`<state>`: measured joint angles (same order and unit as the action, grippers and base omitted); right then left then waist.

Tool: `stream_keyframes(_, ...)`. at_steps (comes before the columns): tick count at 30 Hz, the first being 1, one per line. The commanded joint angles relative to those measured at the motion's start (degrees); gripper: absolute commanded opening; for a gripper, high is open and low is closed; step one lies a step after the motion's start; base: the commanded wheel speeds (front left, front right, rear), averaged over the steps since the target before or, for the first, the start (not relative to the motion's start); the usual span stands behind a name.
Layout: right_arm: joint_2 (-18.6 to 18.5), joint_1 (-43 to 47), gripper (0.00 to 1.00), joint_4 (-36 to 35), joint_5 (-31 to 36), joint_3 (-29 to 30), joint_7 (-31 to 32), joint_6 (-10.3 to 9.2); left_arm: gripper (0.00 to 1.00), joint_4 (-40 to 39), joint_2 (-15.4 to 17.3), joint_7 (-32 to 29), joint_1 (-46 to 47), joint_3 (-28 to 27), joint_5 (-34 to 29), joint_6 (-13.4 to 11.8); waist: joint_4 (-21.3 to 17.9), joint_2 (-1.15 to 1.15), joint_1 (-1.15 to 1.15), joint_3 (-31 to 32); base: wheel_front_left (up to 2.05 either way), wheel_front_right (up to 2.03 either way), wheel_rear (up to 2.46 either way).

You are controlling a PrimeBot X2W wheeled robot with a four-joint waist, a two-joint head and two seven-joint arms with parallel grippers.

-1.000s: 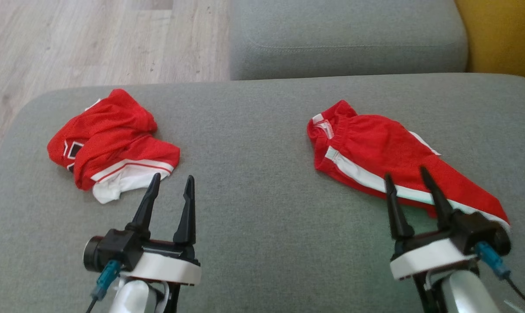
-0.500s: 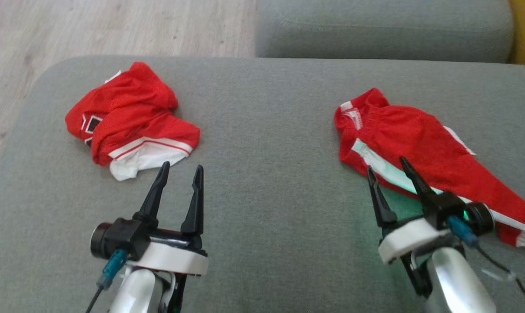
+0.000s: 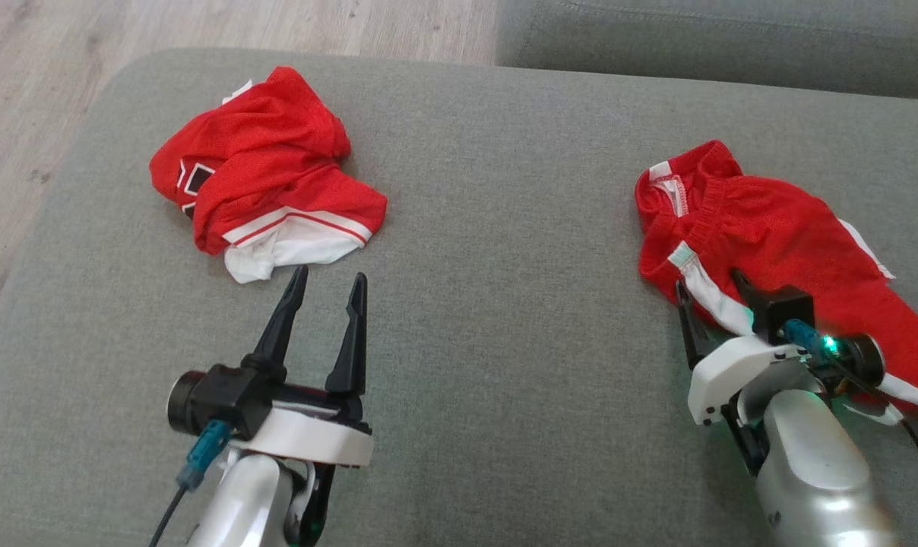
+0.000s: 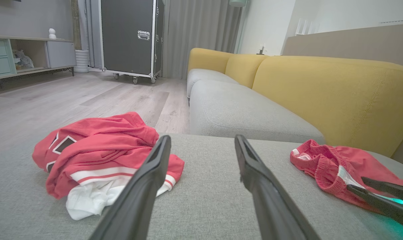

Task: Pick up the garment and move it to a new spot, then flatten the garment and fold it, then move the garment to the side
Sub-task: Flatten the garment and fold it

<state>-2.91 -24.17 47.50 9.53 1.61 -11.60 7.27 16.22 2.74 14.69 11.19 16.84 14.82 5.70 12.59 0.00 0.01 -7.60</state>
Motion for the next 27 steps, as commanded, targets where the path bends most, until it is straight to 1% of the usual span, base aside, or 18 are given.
stream_keyframes(1, 0.0, -3.0, 1.00, 0.8, 0.2, -1.1, -0.4, 0.22, 1.00, -1.9, 0.1, 0.3, 2.6, -1.4, 0.5, -0.3, 0.1, 0.00, -0.01, -0.4, 0.00, 0.00, 0.00)
stream_keyframes(2, 0.0, -3.6, 1.00, 2.2, -0.6, -1.4, -0.4, 0.22, 1.00, -2.0, 0.1, 0.3, 2.7, -1.5, 0.6, -0.4, 0.1, 0.00, -0.01, -0.6, 0.00, 0.00, 0.00)
stream_keyframes(3, 0.0, -4.3, 0.96, 3.6, -1.4, -2.1, -0.4, 0.22, 1.00, -2.0, 0.1, 0.3, 2.8, -1.6, 0.6, -0.4, 0.1, 0.00, -0.01, -0.7, 0.00, 0.00, 0.00)
stream_keyframes(4, 0.0, -4.9, 0.31, 4.8, -2.2, -2.8, -0.4, 0.22, 1.00, -2.0, 0.1, 0.3, 2.8, -1.7, 0.6, -0.5, 0.0, 0.00, -0.01, -0.9, 0.00, 0.00, 0.00)
stream_keyframes(5, 0.0, -5.5, 0.00, 5.9, -3.0, -3.6, -0.5, 0.22, 1.00, -1.9, 0.1, 0.3, 2.9, -1.7, 0.6, -0.5, -0.1, 0.00, -0.01, -0.9, 0.00, 0.00, 0.00)
stream_keyframes(8, 0.0, -6.7, 0.00, 7.9, -6.9, -7.5, -1.5, 0.22, 1.00, -1.6, 0.1, 0.3, 3.0, -1.7, 0.5, -0.4, -0.4, 0.00, -0.01, -0.9, 0.00, 0.00, 0.00)
stream_keyframes(10, 0.0, -7.0, 0.00, 7.8, -10.7, -11.5, -2.2, 0.22, 1.00, -1.4, 0.1, 0.3, 3.1, -1.8, 0.5, -0.4, -0.8, 0.00, -0.01, -0.6, 0.00, 0.00, 0.00)
stream_keyframes(15, 0.0, -5.7, 0.00, 3.8, -21.7, -23.4, -3.0, 0.22, 1.00, -1.0, 0.1, 0.3, 2.8, -2.1, 0.4, -0.4, -1.8, 0.00, -0.01, 0.5, 0.00, 0.00, 0.00)
stream_keyframes(19, 0.0, -4.8, 0.00, -0.2, -28.7, -31.0, -3.2, 0.22, 1.00, -1.0, 0.1, 0.3, 2.6, -2.1, 0.3, -0.3, -2.3, 0.00, -0.01, 1.3, 0.00, 0.00, 0.00)
stream_keyframes(22, 0.0, -4.6, 0.00, -2.2, -32.6, -36.1, -3.1, 0.22, 1.00, -0.9, 0.1, 0.3, 2.4, -2.2, 0.3, -0.4, -2.5, 0.00, -0.01, 1.6, 0.00, 0.00, 0.00)
stream_keyframes(23, 0.0, -4.6, 0.00, -2.2, -32.6, -36.1, -3.1, 0.22, 1.00, -0.9, 0.1, 0.3, 2.4, -2.2, 0.3, -0.4, -2.5, 0.00, -0.01, 1.6, 0.00, 0.00, 0.00)
stream_keyframes(27, 0.0, -4.9, 0.00, -2.8, -35.9, -40.9, -2.5, 0.22, 1.00, -1.0, 0.1, 0.3, 2.2, -2.4, 0.2, -0.3, -2.6, 0.00, -0.01, 1.9, 0.00, 0.00, 0.00)
